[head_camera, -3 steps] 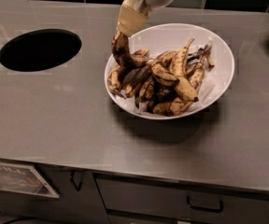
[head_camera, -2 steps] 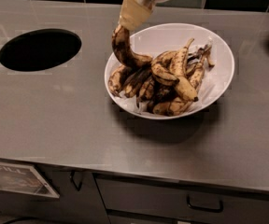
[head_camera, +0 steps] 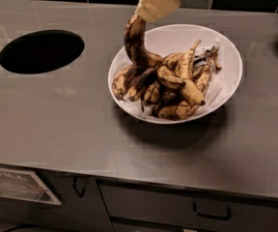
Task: Pick banana from white bowl
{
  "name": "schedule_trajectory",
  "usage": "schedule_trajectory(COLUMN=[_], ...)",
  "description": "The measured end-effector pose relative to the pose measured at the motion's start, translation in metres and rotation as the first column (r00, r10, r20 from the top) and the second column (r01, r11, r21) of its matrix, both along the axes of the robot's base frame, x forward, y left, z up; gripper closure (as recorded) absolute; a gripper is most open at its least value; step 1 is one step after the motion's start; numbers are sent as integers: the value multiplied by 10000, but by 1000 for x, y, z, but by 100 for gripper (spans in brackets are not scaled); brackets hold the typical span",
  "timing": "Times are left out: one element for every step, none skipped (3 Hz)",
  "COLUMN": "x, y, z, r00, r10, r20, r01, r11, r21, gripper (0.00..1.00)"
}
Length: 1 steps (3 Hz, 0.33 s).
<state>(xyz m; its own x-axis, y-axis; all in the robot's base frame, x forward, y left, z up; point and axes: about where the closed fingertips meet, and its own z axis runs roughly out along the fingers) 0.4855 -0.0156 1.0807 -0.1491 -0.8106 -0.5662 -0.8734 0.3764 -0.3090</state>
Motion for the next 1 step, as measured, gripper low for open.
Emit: schedule_trajectory(x=[0], y=[0], z=[0], r00=[10000], r10=[0], r20=[0], r01=[0], r11=[10000], r21=[0], gripper=[100])
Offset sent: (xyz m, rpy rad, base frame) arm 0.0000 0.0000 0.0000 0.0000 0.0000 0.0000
